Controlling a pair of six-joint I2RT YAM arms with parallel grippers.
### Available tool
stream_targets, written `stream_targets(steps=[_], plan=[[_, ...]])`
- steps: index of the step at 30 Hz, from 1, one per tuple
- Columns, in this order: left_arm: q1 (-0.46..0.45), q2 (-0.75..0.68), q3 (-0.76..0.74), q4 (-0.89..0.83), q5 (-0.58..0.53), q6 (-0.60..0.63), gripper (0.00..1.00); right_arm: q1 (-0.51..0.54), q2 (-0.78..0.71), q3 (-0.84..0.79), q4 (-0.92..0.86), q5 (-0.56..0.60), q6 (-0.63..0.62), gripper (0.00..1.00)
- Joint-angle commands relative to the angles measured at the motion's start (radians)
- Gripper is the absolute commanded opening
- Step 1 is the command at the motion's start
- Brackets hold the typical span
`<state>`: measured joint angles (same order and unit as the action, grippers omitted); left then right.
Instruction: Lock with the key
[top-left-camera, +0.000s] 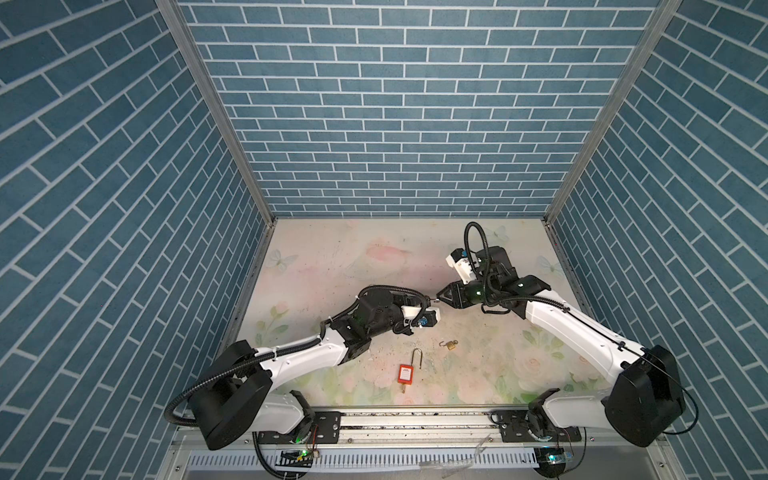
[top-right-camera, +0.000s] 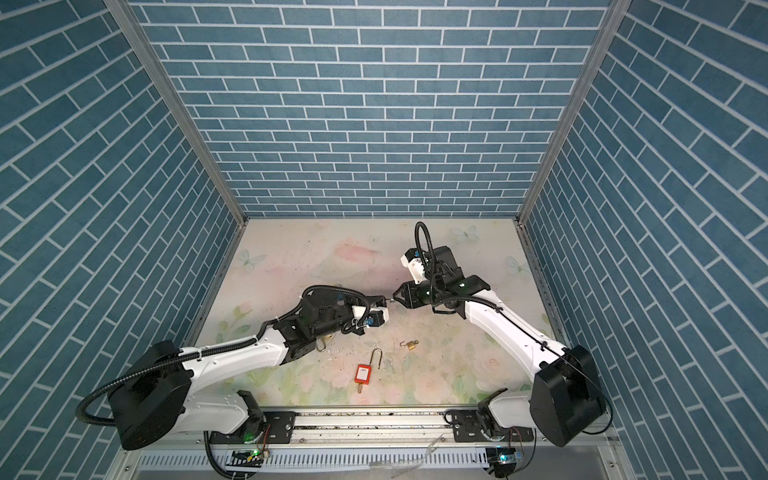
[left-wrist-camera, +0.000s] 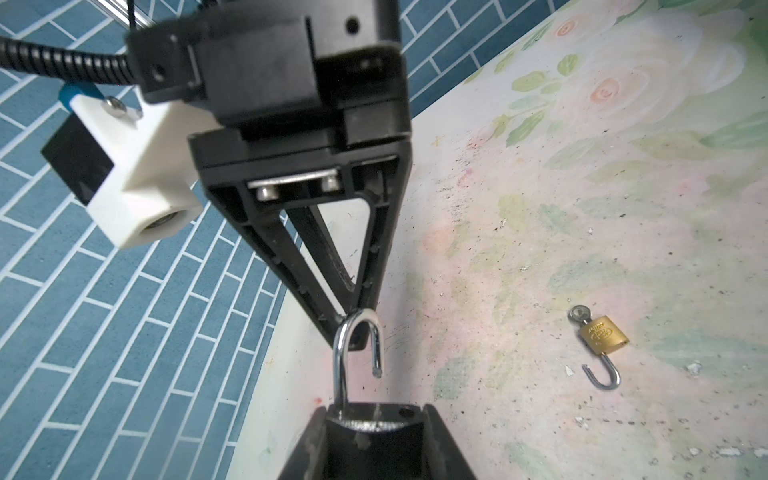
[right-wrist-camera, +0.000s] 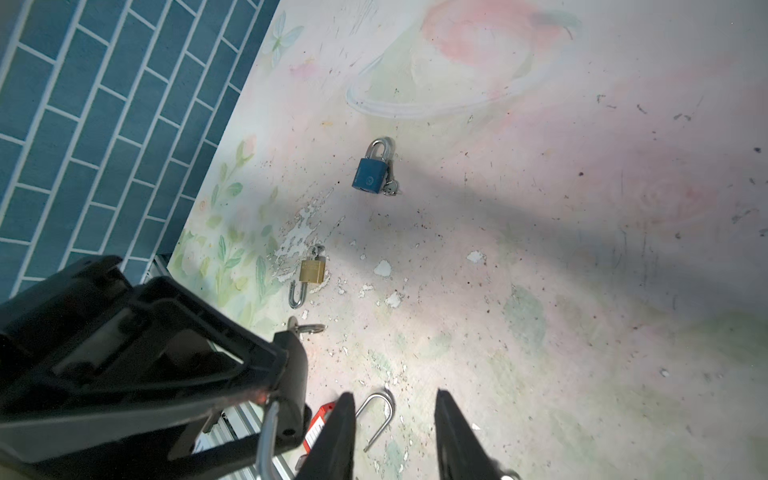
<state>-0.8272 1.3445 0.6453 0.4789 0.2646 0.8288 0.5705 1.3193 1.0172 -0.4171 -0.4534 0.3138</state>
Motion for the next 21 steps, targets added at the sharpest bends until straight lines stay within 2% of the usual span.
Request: stream_targets(steps=[1,4,6,8,12,21], plan=[[0.016,0.008,0.051,-0.006,0.048,-0.041,0.00,0.002,-0.072,-0.003,-0.027,0.045,-0.025,0.31],[0.029,0.011,0.075,-0.052,0.100,-0.074,0.00,0.000,-0.115,-0.019,-0.010,0.037,-0.031,0.31],[0.040,0.018,0.092,-0.088,0.134,-0.083,0.00,-0.001,-0.139,-0.028,0.008,-0.008,-0.042,0.33],[0.045,0.026,0.108,-0.121,0.147,-0.084,0.00,0.002,-0.149,-0.037,0.024,-0.062,-0.050,0.37],[0.051,0.032,0.120,-0.138,0.160,-0.089,0.00,0.005,-0.143,-0.042,0.026,-0.117,-0.059,0.39],[0.053,0.030,0.122,-0.137,0.162,-0.090,0.00,0.018,-0.116,-0.053,0.040,-0.149,-0.058,0.33]])
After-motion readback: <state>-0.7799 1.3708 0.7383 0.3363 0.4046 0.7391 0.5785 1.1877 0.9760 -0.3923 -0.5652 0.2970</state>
